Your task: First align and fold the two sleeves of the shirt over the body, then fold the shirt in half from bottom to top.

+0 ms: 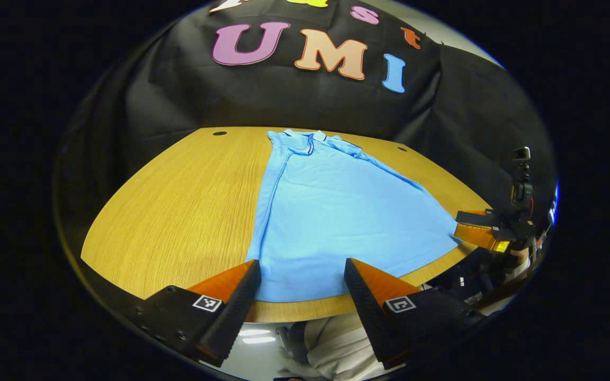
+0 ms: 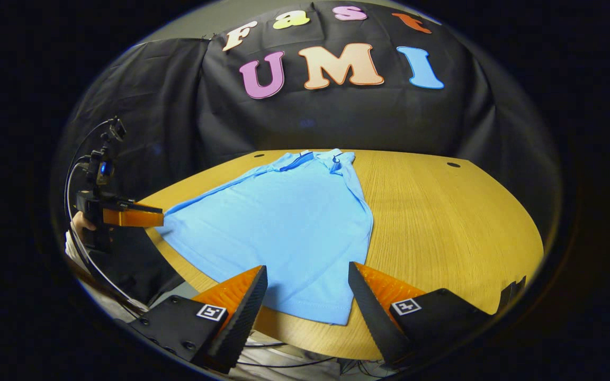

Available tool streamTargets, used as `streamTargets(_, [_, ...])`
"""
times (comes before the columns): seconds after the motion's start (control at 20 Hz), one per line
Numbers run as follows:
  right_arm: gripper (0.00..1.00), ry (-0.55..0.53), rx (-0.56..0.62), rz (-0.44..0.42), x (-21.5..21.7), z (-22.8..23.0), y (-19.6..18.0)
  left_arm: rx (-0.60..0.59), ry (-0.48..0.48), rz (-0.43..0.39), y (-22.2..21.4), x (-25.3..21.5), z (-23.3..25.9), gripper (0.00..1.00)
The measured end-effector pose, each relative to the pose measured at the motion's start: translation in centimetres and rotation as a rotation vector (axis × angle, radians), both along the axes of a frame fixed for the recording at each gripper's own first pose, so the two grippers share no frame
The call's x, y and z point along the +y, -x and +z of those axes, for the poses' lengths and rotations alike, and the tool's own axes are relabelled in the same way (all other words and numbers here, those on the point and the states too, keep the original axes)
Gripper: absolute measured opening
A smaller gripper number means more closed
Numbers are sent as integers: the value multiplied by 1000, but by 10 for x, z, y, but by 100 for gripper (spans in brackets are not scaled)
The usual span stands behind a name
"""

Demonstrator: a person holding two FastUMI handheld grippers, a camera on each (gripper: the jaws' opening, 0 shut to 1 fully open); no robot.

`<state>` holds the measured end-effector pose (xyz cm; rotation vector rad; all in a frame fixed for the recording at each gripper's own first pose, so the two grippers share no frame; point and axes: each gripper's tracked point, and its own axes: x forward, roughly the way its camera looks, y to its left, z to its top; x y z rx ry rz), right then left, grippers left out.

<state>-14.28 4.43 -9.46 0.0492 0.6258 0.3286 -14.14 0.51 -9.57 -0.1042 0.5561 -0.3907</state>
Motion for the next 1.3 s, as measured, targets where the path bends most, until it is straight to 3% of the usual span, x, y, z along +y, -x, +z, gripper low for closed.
streamTargets(0.25, [97, 39, -28, 20, 4, -2, 3, -3, -59, 26, 1, 5, -13, 95])
streamTargets(0.4, [98, 16, -41, 23, 9, -2, 1, -17, -44, 62, -3, 5, -12, 93])
streamTargets(0.45, [90, 16, -47, 22, 10, -2, 1, -23, -50, 62, -5, 4, -12, 93])
streamTargets(0.5, [95, 9, -49, 26, 13, -4, 1, -31, -69, 71, -6, 7, -15, 92])
streamTargets(0.6, [84, -10, -56, 26, 18, -5, 0, -48, -66, 82, -9, 5, -14, 82])
streamTargets(0.65, [77, -19, -59, 24, 20, -6, -1, -47, -59, 80, -10, 3, -15, 72])
streamTargets(0.7, [62, -27, -58, 26, 23, -6, -2, -48, -32, 70, -10, -1, -14, 65])
streamTargets(0.75, [62, -40, -55, 33, 29, -7, 0, -44, -1, 64, -10, -7, -12, 43])
streamTargets(0.85, [34, -56, -51, 37, 34, -7, -1, -30, 55, 51, -11, -12, -11, 13])
streamTargets(0.95, [13, -71, -48, 32, 35, -7, 0, -17, 102, 56, -13, -12, -12, 0])
streamTargets(1.05, [11, -86, -38, 23, 35, -8, 0, -23, 144, 58, -12, -11, -9, 0])
streamTargets(1.1, [3, -91, -32, 21, 35, -8, -1, -29, 160, 57, -11, -11, -8, 0])
streamTargets(1.3, [3, -68, -47, 16, 37, -6, -2, -38, 165, 55, -13, -11, -9, 0])
